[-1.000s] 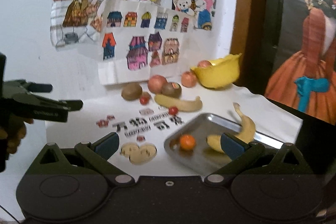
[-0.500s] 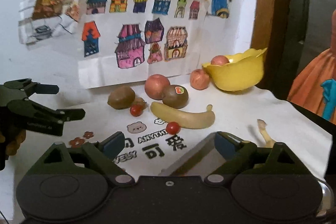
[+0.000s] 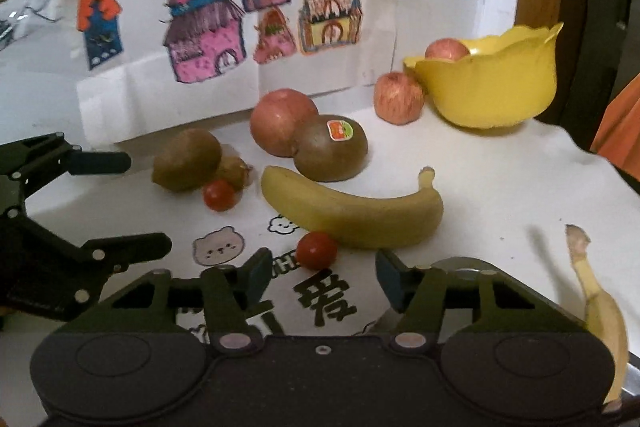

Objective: Organize fruits
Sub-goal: 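Grasp a cherry tomato with the right gripper while the left grasps another cherry tomato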

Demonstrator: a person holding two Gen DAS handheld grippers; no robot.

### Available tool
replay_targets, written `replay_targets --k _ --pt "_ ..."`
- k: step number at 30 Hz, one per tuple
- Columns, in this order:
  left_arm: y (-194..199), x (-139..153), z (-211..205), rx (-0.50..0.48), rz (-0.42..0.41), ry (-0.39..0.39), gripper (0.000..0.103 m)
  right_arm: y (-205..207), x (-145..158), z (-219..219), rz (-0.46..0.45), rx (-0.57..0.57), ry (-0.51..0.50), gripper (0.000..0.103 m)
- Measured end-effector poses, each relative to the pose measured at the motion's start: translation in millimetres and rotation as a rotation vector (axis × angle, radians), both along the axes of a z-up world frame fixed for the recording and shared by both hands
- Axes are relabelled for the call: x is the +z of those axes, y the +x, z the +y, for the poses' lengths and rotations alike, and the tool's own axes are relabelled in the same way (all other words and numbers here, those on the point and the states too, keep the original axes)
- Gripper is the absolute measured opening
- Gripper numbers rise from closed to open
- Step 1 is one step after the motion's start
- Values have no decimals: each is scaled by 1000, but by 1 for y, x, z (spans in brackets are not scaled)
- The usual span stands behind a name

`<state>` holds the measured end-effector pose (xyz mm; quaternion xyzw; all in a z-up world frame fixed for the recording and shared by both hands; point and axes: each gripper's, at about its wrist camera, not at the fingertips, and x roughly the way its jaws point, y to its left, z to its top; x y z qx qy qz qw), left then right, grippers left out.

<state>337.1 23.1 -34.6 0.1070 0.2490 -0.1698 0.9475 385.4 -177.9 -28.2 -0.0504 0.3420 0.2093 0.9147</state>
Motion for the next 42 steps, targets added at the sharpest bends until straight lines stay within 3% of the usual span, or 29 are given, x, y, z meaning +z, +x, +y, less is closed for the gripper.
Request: replay_targets --k 10,16,19,28,32,42 --pt "20 -5 -15 -37 65 4 71 14 -8 3 15 33 -1 50" --pt "36 -10 -18 5 131 -14 61 17 -10 4 15 50 -10 49" --pt "45 -13 -16 40 167 -42 58 18 -11 2 21 50 0 43" --pt "57 -13 -19 97 164 -60 40 19 -12 5 25 49 -2 41" --pt "56 -12 -20 124 162 -64 27 18 -13 6 27 63 3 32" --pt "44 -11 -22 113 159 -72 26 12 -11 7 6 70 13 28"
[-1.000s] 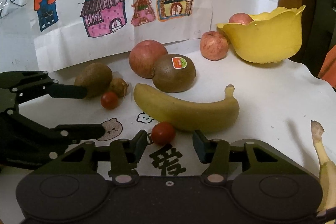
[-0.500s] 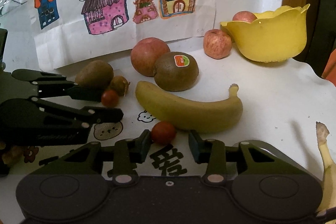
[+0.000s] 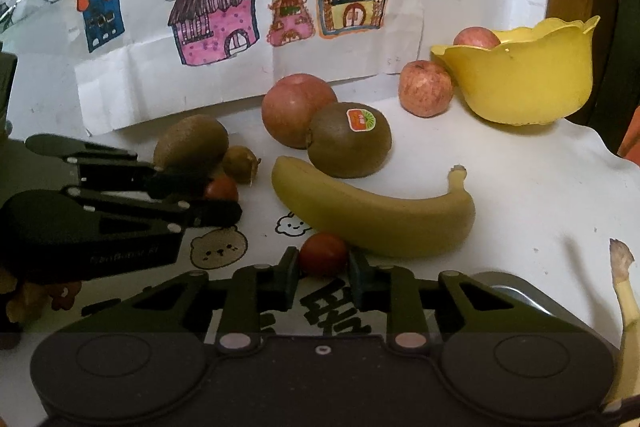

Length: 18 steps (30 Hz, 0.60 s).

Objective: Organize fruits
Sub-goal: 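Grasp a cherry tomato with the right gripper while the left grasps another cherry tomato, then carry both cherry tomatoes onto the metal tray and open both grippers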

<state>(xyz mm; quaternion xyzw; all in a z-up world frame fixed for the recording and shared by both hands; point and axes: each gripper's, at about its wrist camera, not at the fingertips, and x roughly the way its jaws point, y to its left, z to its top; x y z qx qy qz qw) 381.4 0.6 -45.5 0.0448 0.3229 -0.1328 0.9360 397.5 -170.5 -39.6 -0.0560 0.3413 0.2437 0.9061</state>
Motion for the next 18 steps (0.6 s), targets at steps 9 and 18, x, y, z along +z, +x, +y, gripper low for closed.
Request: replay_targets --k 9,18 --pt "-34 19 -13 -35 -39 -19 26 -34 21 -26 -44 -26 58 28" --pt "-75 42 -49 -124 -90 -49 26 -88 55 -77 -104 -119 44 28"
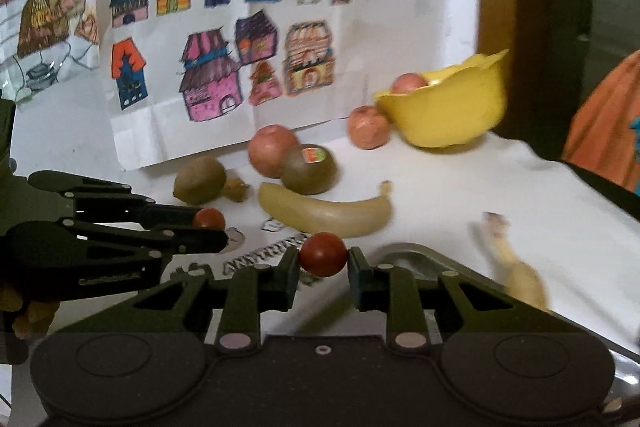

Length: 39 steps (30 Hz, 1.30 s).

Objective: Organize fruits
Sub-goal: 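Carry both cherry tomatoes onto the metal tray and open both grippers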

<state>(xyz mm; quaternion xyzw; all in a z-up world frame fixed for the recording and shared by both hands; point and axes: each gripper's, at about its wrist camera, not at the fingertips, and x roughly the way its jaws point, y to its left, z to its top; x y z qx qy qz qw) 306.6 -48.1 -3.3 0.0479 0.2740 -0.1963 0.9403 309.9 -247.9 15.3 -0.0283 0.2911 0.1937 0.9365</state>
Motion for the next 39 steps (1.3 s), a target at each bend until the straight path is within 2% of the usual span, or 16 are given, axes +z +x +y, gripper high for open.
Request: replay_targets --k 9,14,24,31,39 --pt "-25 5 -52 -93 -15 -1 26 -52 11 -54 -24 -98 -15 28" --pt "-27 0 -74 -113 -8 10 26 -61 8 -72 -20 -121 -17 28" --pt "-4 -18 -95 -86 -2 44 26 -30 -14 -74 -22 -114 -2 28" --pt "7 -33 -96 -85 38 58 26 -4 -29 -73 -1 -106 12 28" --pt "11 -38 -99 -91 53 73 26 4 -39 -73 20 -106 7 28"
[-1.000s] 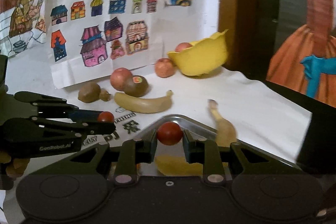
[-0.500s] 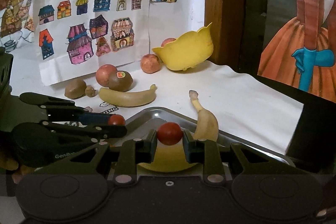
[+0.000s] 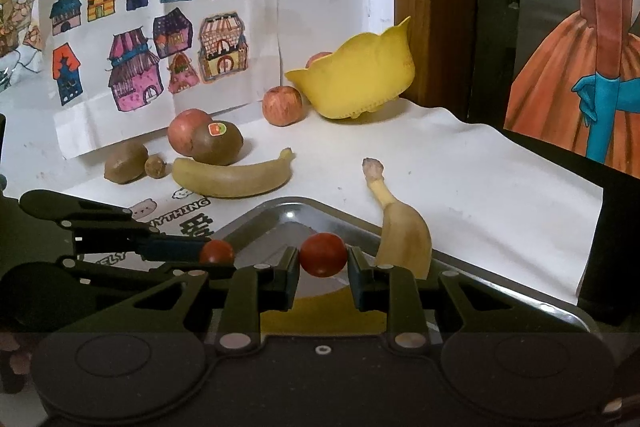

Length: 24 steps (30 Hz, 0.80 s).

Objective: Organize fruits
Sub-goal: 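Carry both cherry tomatoes onto the metal tray and open both grippers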

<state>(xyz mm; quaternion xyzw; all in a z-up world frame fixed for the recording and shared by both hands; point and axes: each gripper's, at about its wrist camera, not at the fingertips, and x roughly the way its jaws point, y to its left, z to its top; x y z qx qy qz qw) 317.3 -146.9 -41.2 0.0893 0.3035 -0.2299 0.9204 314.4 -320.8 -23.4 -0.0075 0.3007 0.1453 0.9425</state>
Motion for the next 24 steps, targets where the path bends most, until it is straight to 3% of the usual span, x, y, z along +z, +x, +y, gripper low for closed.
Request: replay_targets --k 15,24 --pt "-1 -1 -3 -1 7 7 28 -1 -2 -1 3 -14 -3 31" --pt "-24 21 7 25 -44 -32 63 -32 20 -8 -65 -44 4 55"
